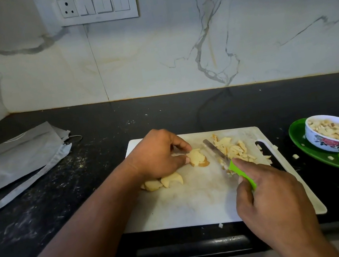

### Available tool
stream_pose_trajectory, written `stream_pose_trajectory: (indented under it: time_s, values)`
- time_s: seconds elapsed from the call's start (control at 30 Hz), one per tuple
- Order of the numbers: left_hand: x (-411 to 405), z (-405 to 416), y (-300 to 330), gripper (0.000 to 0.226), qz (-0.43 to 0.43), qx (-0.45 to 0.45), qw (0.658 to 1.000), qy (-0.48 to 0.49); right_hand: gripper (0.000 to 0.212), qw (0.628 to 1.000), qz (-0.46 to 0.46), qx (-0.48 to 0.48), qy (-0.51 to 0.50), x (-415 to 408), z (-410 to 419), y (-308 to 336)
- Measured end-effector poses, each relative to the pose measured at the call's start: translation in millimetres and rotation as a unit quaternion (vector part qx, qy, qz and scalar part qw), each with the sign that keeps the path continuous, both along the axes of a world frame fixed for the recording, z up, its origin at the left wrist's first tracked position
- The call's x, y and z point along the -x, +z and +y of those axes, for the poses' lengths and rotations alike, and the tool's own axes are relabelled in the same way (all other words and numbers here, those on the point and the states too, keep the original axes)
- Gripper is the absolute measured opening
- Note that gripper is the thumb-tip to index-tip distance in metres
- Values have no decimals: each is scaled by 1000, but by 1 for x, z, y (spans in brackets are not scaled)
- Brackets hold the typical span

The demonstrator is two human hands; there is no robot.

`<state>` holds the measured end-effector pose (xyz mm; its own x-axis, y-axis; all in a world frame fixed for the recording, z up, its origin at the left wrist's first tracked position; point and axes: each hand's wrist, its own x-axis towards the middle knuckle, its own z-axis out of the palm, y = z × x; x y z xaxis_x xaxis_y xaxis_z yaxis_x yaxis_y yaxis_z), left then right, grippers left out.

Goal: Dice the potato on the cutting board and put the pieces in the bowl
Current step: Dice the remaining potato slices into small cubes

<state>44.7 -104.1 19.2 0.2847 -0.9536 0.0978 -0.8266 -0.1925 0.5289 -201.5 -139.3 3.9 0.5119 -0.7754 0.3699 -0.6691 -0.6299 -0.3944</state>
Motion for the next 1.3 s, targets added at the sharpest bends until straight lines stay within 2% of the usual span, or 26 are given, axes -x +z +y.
stream_pose_trajectory:
  time_s: [0.13,0.23,0.5,0.67,0.87,1.07,1.3]
  values:
    - [6,0,0,70,-61,8,998,8,47,1000,21,12,1,2,2,1]
    - [13,-3,-4,84,-94,-15,995,13,47,999,28,16,3,1,0,2]
    - [14,-6,-5,71,-61,-28,997,22,44,999,16,17,43,-2,-6,3]
    - [12,-3,-4,75,-39,-13,999,32,47,999,20,22,41,2,-8,13]
    - [9,-3,-4,39,-26,-11,999,20,46,997,48,37,56,-11,2,18]
    - [20,-8,-1,26,-67,-33,997,21,50,993,74,21,88,-22,4,27]
    - [21,-11,-2,14,-60,-37,997,36,55,989,86,-3,122,-16,16,28]
